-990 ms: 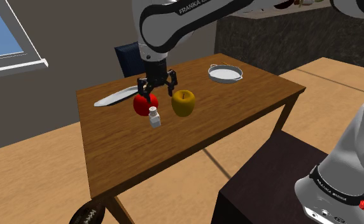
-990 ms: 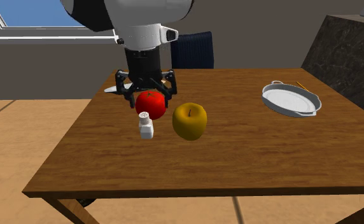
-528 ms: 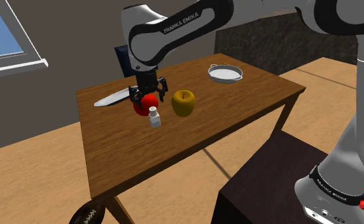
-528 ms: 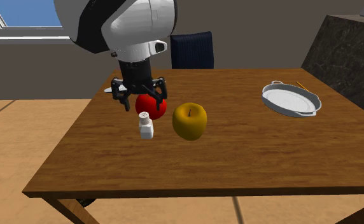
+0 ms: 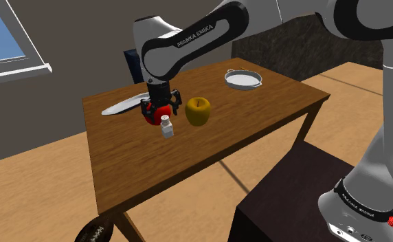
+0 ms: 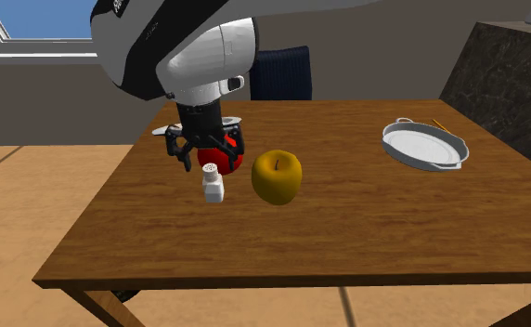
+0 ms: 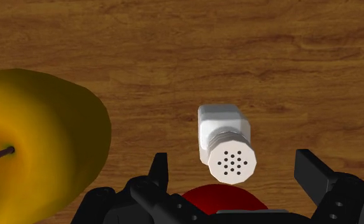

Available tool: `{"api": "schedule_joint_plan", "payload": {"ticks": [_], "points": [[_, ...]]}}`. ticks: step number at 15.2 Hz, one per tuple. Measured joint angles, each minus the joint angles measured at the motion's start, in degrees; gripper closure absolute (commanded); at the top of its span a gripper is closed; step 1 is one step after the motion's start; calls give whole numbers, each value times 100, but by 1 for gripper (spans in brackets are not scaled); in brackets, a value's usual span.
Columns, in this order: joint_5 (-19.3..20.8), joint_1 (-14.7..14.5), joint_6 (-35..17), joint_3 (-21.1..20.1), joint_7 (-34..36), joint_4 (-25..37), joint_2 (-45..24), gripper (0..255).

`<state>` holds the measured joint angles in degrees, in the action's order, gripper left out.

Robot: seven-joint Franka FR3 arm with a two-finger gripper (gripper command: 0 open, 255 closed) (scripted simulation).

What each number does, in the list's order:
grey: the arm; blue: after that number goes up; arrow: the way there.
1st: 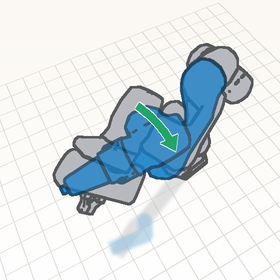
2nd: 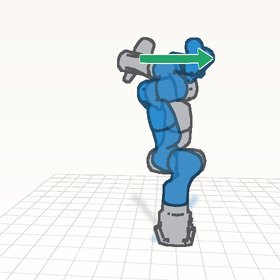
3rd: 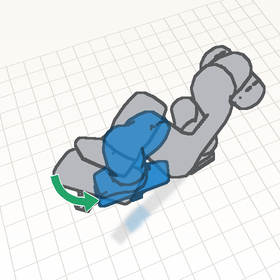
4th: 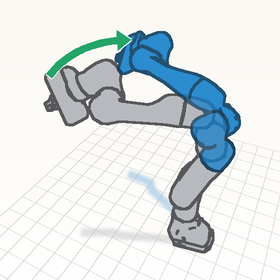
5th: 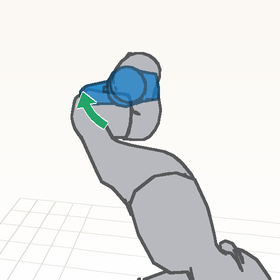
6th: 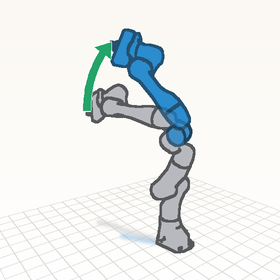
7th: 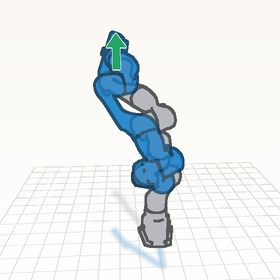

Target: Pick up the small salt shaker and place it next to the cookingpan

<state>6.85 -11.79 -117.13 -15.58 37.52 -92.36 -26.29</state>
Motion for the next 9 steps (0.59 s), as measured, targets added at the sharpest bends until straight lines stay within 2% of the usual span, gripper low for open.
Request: {"api": "schedule_joint_plan", "payload": {"ticks": [2, 3, 9], "points": [[1, -1, -3, 0, 1, -1, -2, 0], [1, -1, -3, 0, 1, -1, -2, 255], [1, 0, -3, 0, 1, -1, -1, 255]]}}
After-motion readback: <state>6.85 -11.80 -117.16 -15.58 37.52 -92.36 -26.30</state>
